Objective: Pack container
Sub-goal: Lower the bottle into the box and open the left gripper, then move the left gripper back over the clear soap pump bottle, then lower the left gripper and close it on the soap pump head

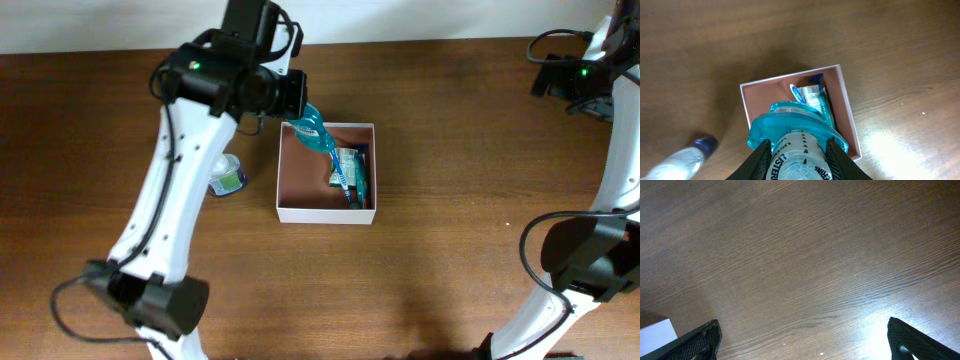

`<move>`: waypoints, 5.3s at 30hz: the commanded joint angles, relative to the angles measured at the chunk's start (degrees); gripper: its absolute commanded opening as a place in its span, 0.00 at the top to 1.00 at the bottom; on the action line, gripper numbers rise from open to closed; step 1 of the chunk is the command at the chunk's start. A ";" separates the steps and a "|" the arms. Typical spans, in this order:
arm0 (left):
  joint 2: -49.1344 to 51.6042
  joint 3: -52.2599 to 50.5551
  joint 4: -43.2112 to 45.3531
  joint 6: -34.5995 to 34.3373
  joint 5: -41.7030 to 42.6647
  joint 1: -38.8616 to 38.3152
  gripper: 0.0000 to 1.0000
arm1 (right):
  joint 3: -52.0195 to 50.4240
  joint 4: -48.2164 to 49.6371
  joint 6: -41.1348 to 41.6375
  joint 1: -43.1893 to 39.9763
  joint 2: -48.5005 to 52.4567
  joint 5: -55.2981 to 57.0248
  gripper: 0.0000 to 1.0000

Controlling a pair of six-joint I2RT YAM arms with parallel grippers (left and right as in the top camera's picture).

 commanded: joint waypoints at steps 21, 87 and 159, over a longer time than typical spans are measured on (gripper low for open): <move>10.69 1.55 5.42 -5.92 -10.95 -2.08 0.87 | 0.33 0.02 0.44 -0.07 -1.14 -0.52 0.01; 13.90 8.33 7.61 -8.26 -27.08 -4.17 0.36 | 0.33 0.02 0.44 -0.07 -1.14 -0.52 0.01; 10.47 -8.57 -14.05 -34.01 -9.09 14.73 0.27 | 0.33 0.02 0.44 -0.07 -1.14 -0.52 0.01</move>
